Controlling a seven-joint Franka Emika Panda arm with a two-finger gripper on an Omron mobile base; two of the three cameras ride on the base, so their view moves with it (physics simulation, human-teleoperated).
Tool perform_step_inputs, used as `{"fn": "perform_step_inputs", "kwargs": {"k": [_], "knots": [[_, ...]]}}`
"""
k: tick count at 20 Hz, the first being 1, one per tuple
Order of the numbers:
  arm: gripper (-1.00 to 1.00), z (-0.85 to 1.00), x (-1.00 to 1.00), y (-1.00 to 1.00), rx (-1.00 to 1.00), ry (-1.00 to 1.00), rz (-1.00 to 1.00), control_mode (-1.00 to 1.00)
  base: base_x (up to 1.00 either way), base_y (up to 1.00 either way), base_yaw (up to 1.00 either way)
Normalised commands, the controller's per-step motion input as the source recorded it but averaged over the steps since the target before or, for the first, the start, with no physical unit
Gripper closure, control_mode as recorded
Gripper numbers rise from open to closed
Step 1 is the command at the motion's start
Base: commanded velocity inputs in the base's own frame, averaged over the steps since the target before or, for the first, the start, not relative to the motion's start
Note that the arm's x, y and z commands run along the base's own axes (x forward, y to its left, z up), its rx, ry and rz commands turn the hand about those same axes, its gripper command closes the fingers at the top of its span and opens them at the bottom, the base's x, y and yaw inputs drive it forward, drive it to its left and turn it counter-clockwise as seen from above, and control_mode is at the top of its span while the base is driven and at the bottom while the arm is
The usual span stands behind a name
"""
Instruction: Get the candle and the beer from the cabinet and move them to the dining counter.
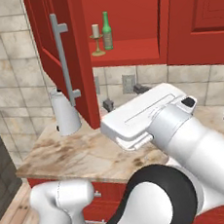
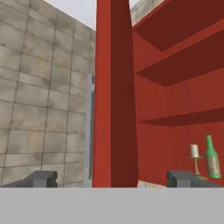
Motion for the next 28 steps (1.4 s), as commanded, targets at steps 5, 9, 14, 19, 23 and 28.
{"fn": "perform_step_inputs", "kwargs": {"k": [5, 9, 14, 19, 23, 28], "knots": [[-1.00, 0.00, 0.14, 0.01, 0.00, 0.00, 0.34, -1.00, 0.00, 0.00, 0.00], [-1.00, 0.00, 0.16, 0.18, 0.00, 0.00, 0.25, -1.00, 0.00, 0.00, 0.00], [-1.00, 0.00, 0.18, 0.38, 0.00, 0.00, 0.10, -1.00, 0.00, 0.00, 0.00], [-1.00, 0.00, 0.20, 0.35, 0.00, 0.00, 0.00, -1.00, 0.00, 0.00, 0.00], [-1.00, 0.00, 0.36, 0.09, 0.00, 0.00, 0.00, -1.00, 0.00, 0.00, 0.00], [-1.00, 0.00, 0.39, 0.00, 0.00, 0.00, 0.01, -1.00, 0.00, 0.00, 0.00]]}}
